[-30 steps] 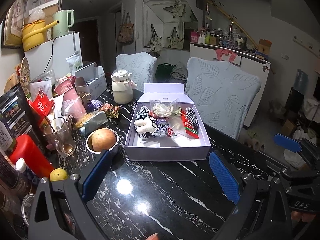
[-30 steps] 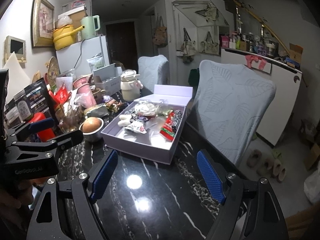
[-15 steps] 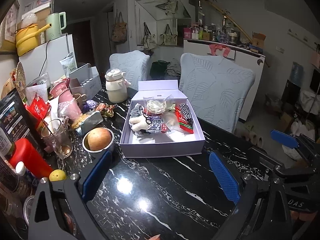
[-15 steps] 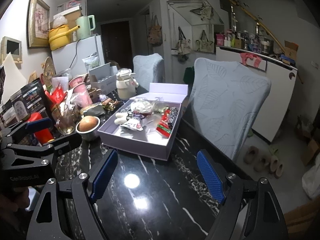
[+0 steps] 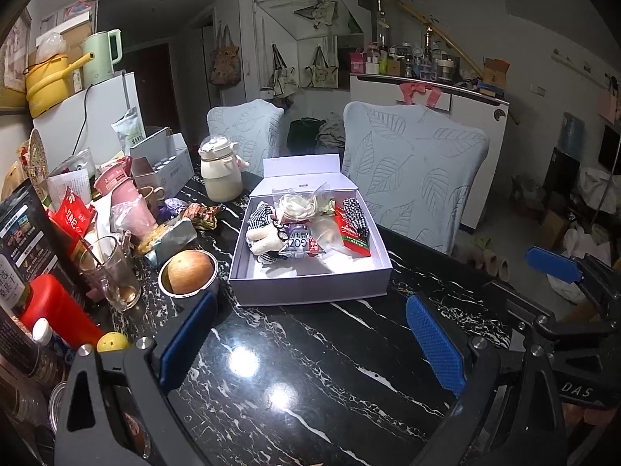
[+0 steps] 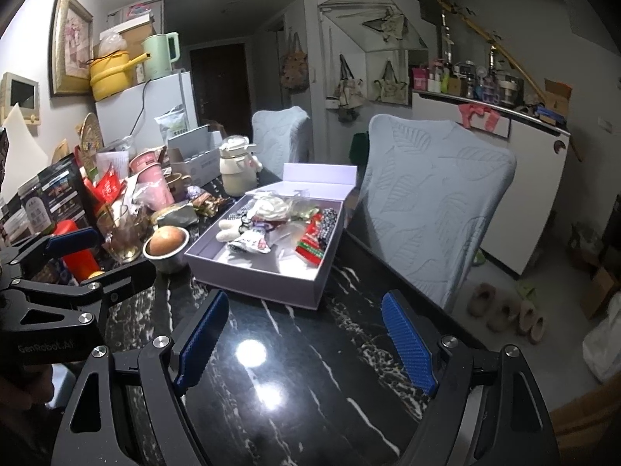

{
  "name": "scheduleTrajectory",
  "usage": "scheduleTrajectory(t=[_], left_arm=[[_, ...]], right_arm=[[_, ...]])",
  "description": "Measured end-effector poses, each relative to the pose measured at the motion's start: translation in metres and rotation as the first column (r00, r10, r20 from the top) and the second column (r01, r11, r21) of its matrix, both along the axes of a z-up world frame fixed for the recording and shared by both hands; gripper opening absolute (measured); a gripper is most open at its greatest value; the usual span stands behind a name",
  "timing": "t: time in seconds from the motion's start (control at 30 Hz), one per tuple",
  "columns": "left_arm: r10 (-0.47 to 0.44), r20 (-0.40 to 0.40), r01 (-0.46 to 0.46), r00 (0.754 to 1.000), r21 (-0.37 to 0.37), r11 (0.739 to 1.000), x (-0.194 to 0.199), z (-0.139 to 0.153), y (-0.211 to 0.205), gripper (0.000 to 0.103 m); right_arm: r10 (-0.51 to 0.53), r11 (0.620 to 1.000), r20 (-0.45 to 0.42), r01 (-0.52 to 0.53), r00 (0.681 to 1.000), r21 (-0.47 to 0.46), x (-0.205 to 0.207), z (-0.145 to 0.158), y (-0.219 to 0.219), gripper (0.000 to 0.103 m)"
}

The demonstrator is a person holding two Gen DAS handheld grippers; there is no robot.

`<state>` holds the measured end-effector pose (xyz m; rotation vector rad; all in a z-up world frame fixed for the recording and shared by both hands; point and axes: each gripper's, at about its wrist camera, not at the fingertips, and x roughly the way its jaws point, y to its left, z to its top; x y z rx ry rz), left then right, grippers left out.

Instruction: Organize soft objects

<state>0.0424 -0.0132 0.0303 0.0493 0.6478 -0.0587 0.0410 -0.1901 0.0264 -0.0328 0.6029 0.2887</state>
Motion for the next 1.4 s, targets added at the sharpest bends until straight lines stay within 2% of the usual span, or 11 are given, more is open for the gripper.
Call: scheduleTrajectory(t=[0.9,1.4], left_arm=[[-0.017,0.007,0.017,1.000,0.008,1.000,-0.008,0.005,-0.004,0.100],[-0.023,-0.018,0.023,1.000,0.022,0.999,-0.001,-0.003,-0.006,0.100]], right_arm=[[-0.030,0.999,0.009,0.030,1.000,-0.010,-0.006,0.004,-0.008,0.082],[-0.036,0.999,-0.005,0.036,0.999,-0.007,-0.005,0.003,-0.011,0.082]])
